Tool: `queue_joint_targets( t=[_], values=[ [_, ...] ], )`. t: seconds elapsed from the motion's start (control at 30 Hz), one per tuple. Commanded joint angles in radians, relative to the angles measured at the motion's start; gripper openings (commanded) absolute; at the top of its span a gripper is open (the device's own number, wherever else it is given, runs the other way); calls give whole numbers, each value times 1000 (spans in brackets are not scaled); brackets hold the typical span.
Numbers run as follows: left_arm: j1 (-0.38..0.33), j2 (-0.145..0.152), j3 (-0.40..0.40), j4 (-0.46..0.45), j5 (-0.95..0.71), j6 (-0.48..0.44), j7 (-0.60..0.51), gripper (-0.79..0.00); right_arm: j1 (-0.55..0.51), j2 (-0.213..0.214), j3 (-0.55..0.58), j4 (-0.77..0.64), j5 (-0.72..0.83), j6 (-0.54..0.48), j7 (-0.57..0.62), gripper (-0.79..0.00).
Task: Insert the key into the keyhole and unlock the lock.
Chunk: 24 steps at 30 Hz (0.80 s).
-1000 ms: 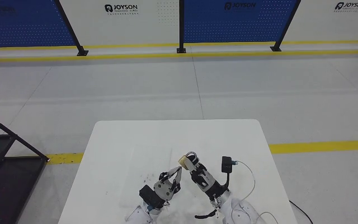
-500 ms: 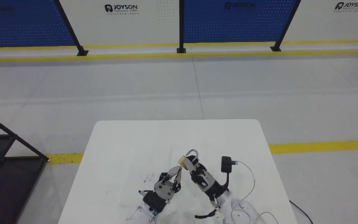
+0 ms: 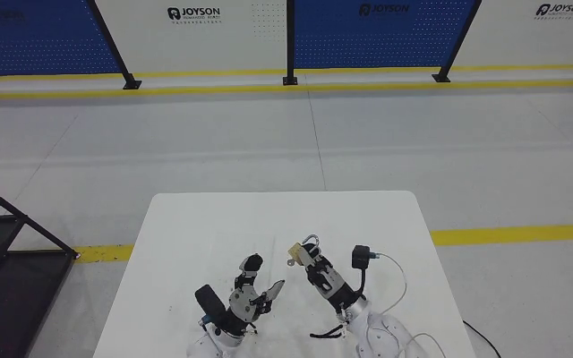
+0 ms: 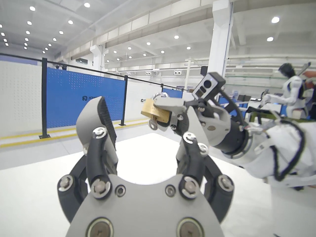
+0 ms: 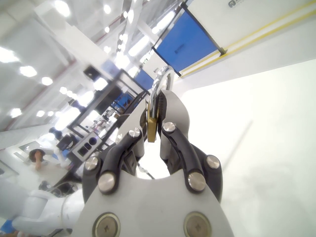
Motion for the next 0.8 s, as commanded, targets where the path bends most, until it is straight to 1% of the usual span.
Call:
queue_joint_targets(
  t=[0.0, 0.07, 0.13, 0.2, 0.27, 0.37, 0.57, 0.6, 0.63, 0.67, 0.7, 0.73, 0.77],
  values=[
    [58, 21, -94, -50, -71, -108, -60, 0, 27, -3, -20, 26, -6, 43, 51, -785],
    [115, 43, -189, -97, -152, -201, -156, 0, 65, -10, -54, 57, -13, 86, 111, -785],
    [168, 59, -273, -131, -220, -258, -248, 0, 108, -18, -95, 102, -45, 145, 176, -785],
    [210, 70, -343, -163, -275, -288, -292, 0, 147, -29, -145, 140, -75, 198, 223, -785],
    [242, 78, -389, -177, -305, -305, -337, 0, 184, -40, -193, 175, -90, 223, 262, -785],
    [259, 82, -420, -180, -338, -305, -374, 0, 228, -61, -259, 223, -98, 251, 284, -785],
    [248, 81, -416, -160, -350, -295, -404, 0, 316, -107, -367, 335, -107, 316, 287, -785],
    [248, 81, -416, -160, -350, -295, -404, 0, 330, -114, -382, 355, -113, 329, 287, -754],
    [248, 81, -416, -160, -350, -295, -404, 0, 343, -120, -395, 372, -124, 342, 284, -610],
    [248, 81, -416, -160, -350, -295, -404, 0, 353, -126, -406, 387, -140, 357, 278, -508],
    [248, 81, -416, -160, -350, -295, -404, 0, 359, -131, -415, 395, -146, 365, 266, -129],
    [248, 81, -416, -160, -350, -295, -404, 0, 362, -134, -421, 401, -151, 365, 257, 0],
    [248, 81, -416, -160, -350, -295, -404, 0, 364, -136, -424, 404, -163, 363, 248, 0]
  ],
)
